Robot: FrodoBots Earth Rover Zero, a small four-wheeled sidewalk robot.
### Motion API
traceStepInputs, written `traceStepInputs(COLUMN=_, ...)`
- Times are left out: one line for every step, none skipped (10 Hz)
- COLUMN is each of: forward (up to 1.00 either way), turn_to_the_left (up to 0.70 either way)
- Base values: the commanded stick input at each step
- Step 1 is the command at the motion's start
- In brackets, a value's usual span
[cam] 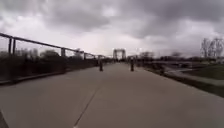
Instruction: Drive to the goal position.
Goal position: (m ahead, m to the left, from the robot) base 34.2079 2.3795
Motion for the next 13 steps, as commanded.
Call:
traceStepInputs(forward=1.00, turn_to_the_left=0.00)
traceStepInputs(forward=1.00, turn_to_the_left=0.00)
traceStepInputs(forward=1.00, turn_to_the_left=0.00)
traceStepInputs(forward=1.00, turn_to_the_left=0.00)
traceStepInputs(forward=1.00, turn_to_the_left=0.00)
traceStepInputs(forward=1.00, turn_to_the_left=0.00)
traceStepInputs(forward=1.00, turn_to_the_left=0.00)
traceStepInputs(forward=1.00, turn_to_the_left=0.00)
traceStepInputs(forward=1.00, turn_to_the_left=0.00)
traceStepInputs(forward=1.00, turn_to_the_left=0.00)
traceStepInputs(forward=1.00, turn_to_the_left=0.00)
traceStepInputs(forward=1.00, turn_to_the_left=0.00)
traceStepInputs(forward=1.00, turn_to_the_left=0.00)
